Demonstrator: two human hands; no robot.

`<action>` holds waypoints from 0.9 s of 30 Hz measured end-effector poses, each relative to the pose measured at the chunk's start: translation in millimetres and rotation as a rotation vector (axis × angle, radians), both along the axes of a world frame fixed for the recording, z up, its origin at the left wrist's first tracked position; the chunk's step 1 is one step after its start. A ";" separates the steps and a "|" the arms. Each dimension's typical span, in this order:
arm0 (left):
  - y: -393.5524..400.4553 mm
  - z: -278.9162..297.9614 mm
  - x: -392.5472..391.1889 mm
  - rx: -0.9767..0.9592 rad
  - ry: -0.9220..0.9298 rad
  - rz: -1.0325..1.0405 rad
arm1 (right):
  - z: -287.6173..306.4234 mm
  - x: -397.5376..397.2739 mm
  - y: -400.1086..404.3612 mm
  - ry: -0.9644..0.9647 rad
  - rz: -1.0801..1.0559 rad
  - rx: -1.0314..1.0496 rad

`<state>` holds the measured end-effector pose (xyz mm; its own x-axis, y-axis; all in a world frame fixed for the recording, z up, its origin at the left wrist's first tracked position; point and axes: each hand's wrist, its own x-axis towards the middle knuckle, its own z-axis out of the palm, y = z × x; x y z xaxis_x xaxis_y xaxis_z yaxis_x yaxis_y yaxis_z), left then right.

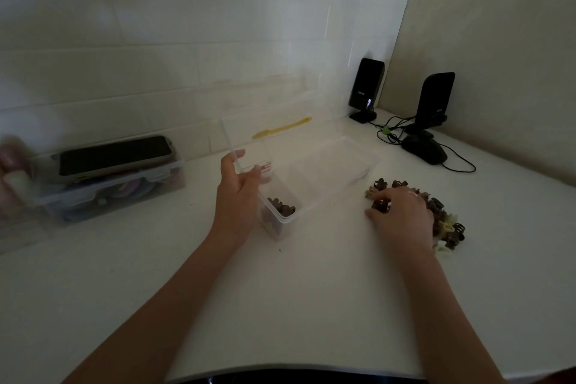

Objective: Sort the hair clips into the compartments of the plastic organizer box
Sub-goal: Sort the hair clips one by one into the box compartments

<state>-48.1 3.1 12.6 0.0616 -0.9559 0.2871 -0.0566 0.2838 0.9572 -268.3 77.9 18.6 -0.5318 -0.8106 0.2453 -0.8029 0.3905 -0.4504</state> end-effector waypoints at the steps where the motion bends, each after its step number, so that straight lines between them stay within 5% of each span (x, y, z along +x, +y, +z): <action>1: 0.1 0.3 0.0 0.000 -0.001 0.001 | 0.6 0.5 0.3 -0.002 0.000 0.001; 10: -1.7 -0.9 0.6 0.012 -0.001 -0.012 | 3.8 7.2 -0.2 -0.043 0.112 -0.249; 18: -2.2 -2.4 1.7 0.022 0.027 -0.039 | 21.3 22.4 5.0 -0.843 0.371 -0.610; 27: 0.0 -1.3 0.7 -0.008 0.010 -0.052 | 24.0 34.0 6.2 -0.975 0.507 -0.605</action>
<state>-47.4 3.1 11.3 0.0143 -0.9555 0.2948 -0.0323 0.2942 0.9552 -234.4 84.1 42.7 -0.3625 -0.8718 0.3295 -0.0340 -0.3409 -0.9395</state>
